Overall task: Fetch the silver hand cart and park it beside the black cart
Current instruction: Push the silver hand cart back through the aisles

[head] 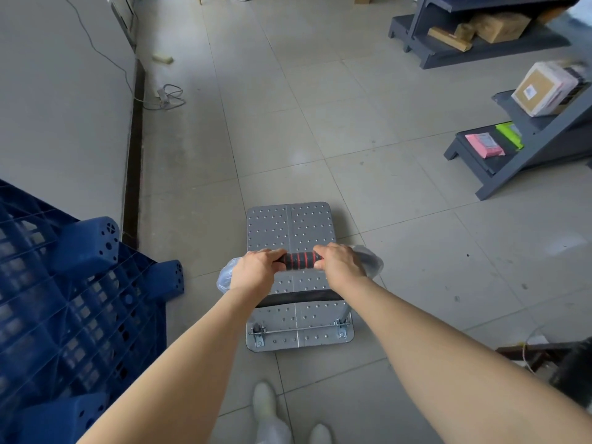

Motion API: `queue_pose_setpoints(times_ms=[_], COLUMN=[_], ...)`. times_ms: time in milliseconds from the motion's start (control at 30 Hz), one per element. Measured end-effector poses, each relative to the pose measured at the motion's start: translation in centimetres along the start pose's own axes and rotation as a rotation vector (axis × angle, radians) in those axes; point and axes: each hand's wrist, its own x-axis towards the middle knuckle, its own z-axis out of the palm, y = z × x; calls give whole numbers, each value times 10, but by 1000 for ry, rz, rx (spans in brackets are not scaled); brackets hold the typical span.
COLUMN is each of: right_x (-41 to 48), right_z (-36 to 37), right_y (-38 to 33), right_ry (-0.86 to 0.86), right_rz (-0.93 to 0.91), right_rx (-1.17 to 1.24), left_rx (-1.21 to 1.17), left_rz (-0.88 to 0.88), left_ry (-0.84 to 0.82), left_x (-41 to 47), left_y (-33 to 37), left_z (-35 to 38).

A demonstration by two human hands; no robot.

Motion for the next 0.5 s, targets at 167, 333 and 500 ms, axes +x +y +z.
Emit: queue_pose_setpoints(times_ms=[167,333,500], right_x=[27,59,97], right_z=[-8,-15,-26], right_y=[-25,-46,-69], right_ry=[6,21,64], right_rz=[35,82,128], right_rx=[2,73,98], left_rx=[-50,-27,-30], left_rz=[30,61,67], left_ry=[11,2,-16], left_x=[29,68,110], left_y=[-27,-56,-79], left_z=[-11,-27,-49])
